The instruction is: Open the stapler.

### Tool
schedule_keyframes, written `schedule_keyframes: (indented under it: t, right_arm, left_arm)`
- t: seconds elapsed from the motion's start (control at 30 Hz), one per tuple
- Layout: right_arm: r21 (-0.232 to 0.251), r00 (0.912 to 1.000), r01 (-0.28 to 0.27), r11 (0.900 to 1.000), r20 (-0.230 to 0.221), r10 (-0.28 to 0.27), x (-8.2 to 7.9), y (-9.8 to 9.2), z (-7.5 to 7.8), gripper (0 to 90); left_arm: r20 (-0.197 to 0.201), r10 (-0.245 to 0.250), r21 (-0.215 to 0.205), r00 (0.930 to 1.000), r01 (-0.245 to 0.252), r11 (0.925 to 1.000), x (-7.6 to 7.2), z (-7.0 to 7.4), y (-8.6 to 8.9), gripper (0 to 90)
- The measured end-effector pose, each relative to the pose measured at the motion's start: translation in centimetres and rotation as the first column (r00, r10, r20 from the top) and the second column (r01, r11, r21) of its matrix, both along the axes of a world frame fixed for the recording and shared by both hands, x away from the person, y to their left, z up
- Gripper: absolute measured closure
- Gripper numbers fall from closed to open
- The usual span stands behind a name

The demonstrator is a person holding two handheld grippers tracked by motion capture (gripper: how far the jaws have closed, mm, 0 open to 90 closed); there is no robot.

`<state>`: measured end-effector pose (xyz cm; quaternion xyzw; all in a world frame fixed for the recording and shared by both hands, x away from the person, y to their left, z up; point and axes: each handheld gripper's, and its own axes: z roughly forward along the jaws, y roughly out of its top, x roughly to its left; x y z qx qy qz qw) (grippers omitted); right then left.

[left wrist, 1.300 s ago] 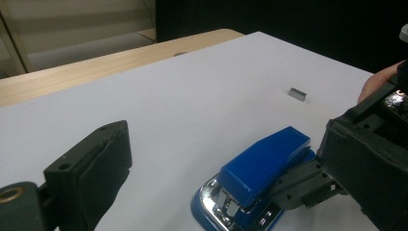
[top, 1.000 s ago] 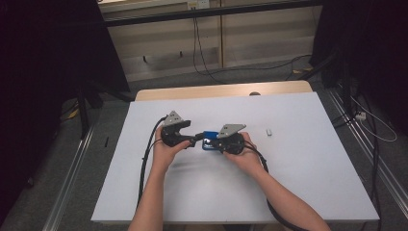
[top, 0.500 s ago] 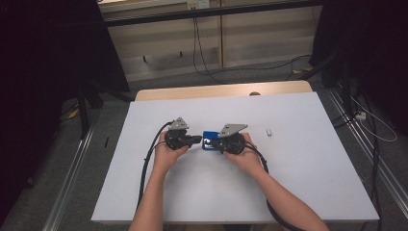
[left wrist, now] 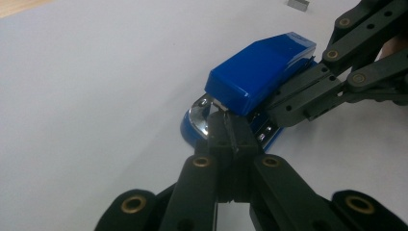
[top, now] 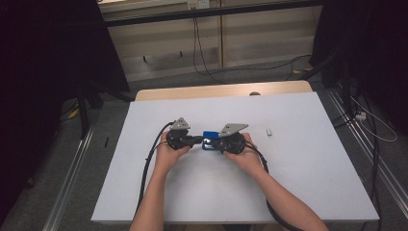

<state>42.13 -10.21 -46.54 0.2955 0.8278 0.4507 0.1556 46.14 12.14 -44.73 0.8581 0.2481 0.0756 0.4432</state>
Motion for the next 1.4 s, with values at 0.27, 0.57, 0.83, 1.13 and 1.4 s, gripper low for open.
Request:
schedule_keyframes:
  t: [0.27,0.57,0.83,1.13,1.4]
  right_arm:
    - [0.004,1.0000,0.001,1.000,-0.004,-0.001,0.0,0.0,0.0,90.0]
    - [-0.003,1.0000,0.006,1.000,0.006,-0.006,0.0,0.1,0.0,90.0]
    - [0.003,0.9996,0.028,1.000,0.004,-0.028,0.0,-0.2,0.0,90.0]
    - [0.010,0.9987,0.047,0.999,0.018,-0.047,-0.1,-0.3,0.3,90.0]
    - [0.015,0.9947,0.084,0.996,0.059,-0.085,-0.3,0.5,0.9,90.0]
  left_arm:
    - [-0.001,0.003,-0.025,1.0000,-0.003,0.9997,-0.1,0.3,0.1,90.0]
    - [0.003,0.015,-0.084,0.9999,-0.014,0.9964,-0.2,1.0,0.0,90.0]
    - [0.012,0.010,-0.102,0.9999,-0.009,0.9947,-0.2,1.2,0.0,90.0]
    - [0.031,0.005,-0.115,0.9995,-0.001,0.9934,-0.3,1.7,-0.1,90.0]
    - [0.043,0.001,-0.124,0.9991,0.004,0.9923,-0.3,2.0,-0.3,89.8]
